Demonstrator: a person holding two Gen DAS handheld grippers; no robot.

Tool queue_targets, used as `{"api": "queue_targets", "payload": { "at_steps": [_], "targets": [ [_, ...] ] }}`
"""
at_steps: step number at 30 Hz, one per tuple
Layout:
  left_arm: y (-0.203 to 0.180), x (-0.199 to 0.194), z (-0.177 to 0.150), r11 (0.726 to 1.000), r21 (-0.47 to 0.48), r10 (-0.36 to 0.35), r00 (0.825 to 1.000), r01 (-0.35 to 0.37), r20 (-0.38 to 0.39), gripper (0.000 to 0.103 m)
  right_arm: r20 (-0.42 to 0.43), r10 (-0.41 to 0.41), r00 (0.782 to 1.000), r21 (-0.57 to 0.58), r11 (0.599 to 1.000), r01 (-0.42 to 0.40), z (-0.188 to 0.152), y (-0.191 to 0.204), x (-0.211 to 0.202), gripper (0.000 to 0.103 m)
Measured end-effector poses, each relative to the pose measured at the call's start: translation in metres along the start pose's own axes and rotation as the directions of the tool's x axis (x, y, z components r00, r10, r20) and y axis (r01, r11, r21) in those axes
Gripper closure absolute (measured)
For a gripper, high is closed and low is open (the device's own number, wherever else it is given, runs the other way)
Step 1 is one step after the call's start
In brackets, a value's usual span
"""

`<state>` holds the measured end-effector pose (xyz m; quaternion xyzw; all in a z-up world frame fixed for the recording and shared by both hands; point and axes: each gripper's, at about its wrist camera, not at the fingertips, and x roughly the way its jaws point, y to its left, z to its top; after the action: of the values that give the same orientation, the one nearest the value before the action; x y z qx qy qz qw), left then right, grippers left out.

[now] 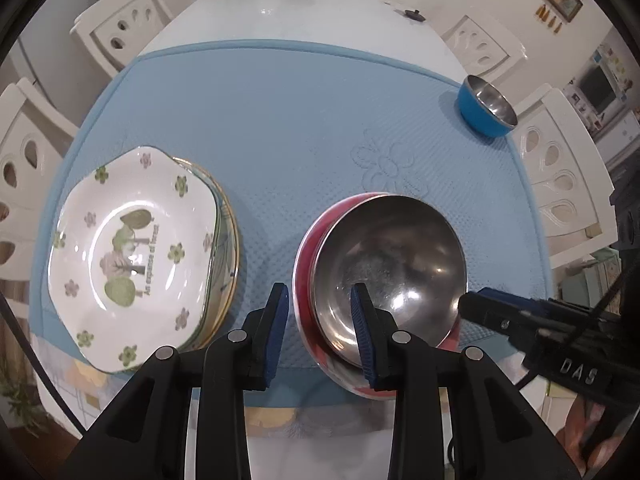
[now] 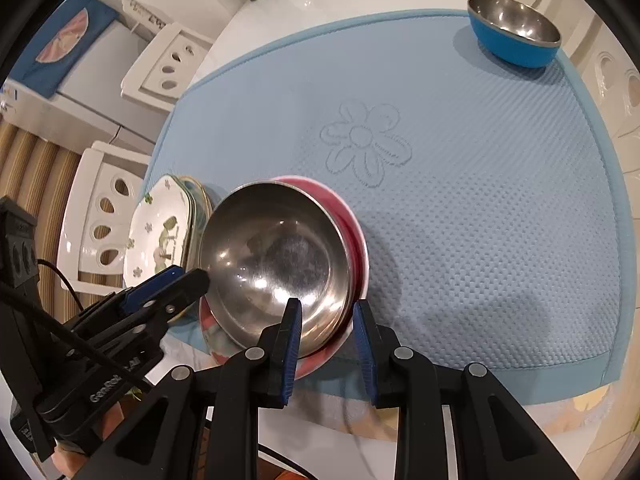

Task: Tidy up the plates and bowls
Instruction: 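Open both grippers and withdraw them from the nested bowls, then move both grippers to the rim of the blue steel bowl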

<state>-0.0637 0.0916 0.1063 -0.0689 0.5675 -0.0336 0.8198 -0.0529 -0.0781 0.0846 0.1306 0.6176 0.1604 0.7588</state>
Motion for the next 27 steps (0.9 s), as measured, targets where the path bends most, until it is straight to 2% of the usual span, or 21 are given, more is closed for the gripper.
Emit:
{"api": "queue_targets", "payload": {
  "at_steps": [3, 8, 13, 17, 19, 20, 21, 22, 24, 27],
  "targets": [
    [0.004, 0.003, 0.005, 1.0, -0.016, 0.013, 1.0, -0.013, -0.012, 0.073, 0.002, 0.001, 1.0, 0.021, 1.0, -0.001, 0.004, -0.004, -0.003, 0.077],
    [-0.008, -0.01, 0.018, 0.999, 0.003, -0.034, 0.999, 0.034, 0.025, 0.073, 0.028, 0.003, 1.0, 0.048, 0.999, -0.004, 0.014, -0.011, -0.016, 0.077],
    [-0.034, -0.022, 0.043, 0.995, 0.096, -0.04, 0.997, 0.034, 0.064, 0.073, 0.096, -0.005, 0.995, 0.067, 0.998, -0.001, 0.033, -0.018, -0.043, 0.077],
    [-0.061, -0.033, 0.071, 0.981, 0.195, -0.044, 0.994, 0.024, 0.103, 0.073, 0.153, -0.028, 0.988, 0.101, 0.995, 0.013, 0.051, -0.032, -0.065, 0.075],
    [-0.074, -0.037, 0.088, 0.972, 0.235, -0.057, 0.992, 0.029, 0.111, 0.073, 0.183, -0.039, 0.982, 0.133, 0.991, 0.015, 0.062, -0.044, -0.076, 0.066],
    [-0.078, -0.037, 0.095, 0.968, 0.247, -0.067, 0.992, 0.038, 0.11, 0.072, 0.196, -0.042, 0.98, 0.152, 0.988, 0.012, 0.066, -0.049, -0.081, 0.061],
    [-0.083, -0.037, 0.103, 0.965, 0.258, -0.081, 0.991, 0.051, 0.106, 0.068, 0.213, -0.043, 0.976, 0.174, 0.985, 0.005, 0.071, -0.056, -0.086, 0.049],
    [-0.088, -0.036, 0.115, 0.961, 0.268, -0.1, 0.99, 0.071, 0.097, 0.065, 0.234, -0.044, 0.971, 0.196, 0.981, -0.003, 0.075, -0.063, -0.091, 0.047],
    [-0.093, -0.035, 0.129, 0.956, 0.274, -0.137, 0.986, 0.108, 0.091, 0.048, 0.265, -0.055, 0.963, 0.241, 0.971, -0.011, 0.084, -0.078, -0.1, 0.047],
    [-0.105, -0.027, 0.155, 0.945, 0.283, -0.195, 0.976, 0.162, 0.095, 0.044, 0.272, -0.061, 0.96, 0.286, 0.958, -0.02, 0.098, -0.093, -0.102, 0.047]
  ]
}}
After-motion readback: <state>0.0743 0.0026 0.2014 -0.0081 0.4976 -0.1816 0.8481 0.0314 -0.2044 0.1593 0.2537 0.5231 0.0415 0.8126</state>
